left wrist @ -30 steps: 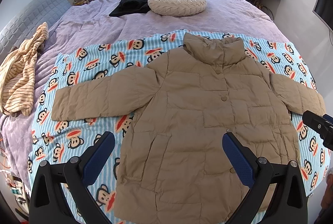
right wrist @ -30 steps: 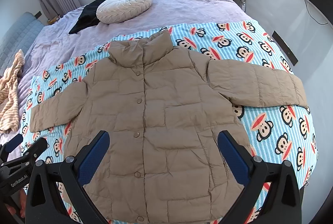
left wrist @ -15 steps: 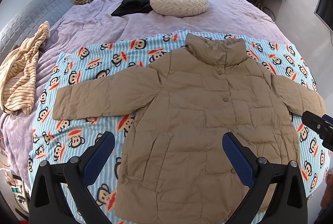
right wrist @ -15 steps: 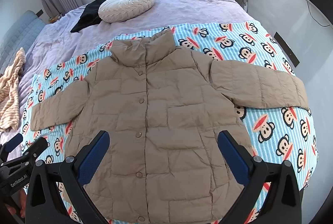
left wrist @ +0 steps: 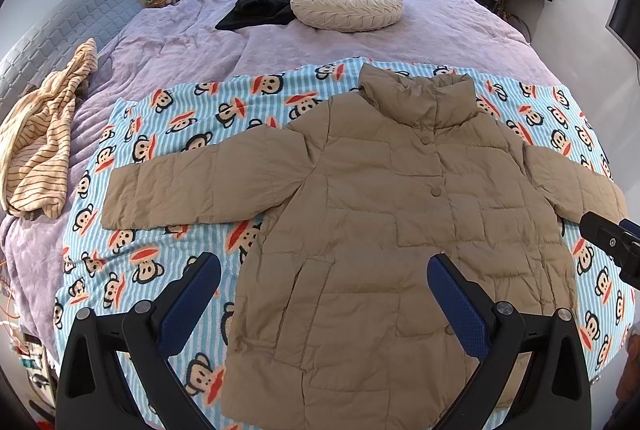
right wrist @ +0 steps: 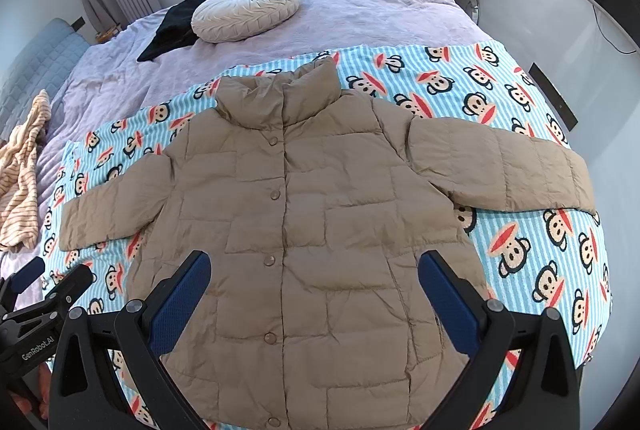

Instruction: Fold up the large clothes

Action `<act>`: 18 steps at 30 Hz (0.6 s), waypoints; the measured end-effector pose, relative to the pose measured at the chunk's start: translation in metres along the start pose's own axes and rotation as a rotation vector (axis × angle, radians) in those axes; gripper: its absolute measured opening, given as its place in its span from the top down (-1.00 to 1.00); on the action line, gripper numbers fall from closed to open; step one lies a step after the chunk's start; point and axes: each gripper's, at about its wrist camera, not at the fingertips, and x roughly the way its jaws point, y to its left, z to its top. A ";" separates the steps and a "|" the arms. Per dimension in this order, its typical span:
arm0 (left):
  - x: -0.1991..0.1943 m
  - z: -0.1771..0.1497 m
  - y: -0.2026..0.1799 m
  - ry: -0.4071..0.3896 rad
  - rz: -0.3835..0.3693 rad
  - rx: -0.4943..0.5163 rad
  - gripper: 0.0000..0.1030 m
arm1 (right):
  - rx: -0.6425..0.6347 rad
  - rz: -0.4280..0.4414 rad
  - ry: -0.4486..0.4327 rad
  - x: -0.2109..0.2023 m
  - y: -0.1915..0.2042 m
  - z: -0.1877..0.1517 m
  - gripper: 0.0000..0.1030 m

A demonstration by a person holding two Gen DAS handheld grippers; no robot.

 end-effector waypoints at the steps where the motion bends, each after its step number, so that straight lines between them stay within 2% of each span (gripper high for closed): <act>1: 0.000 -0.001 0.001 0.000 0.000 0.000 -1.00 | 0.000 0.001 0.001 0.000 -0.001 0.000 -1.00; 18: 0.010 0.000 0.009 0.018 0.012 -0.010 -1.00 | 0.000 0.005 0.036 0.009 0.004 0.004 -1.00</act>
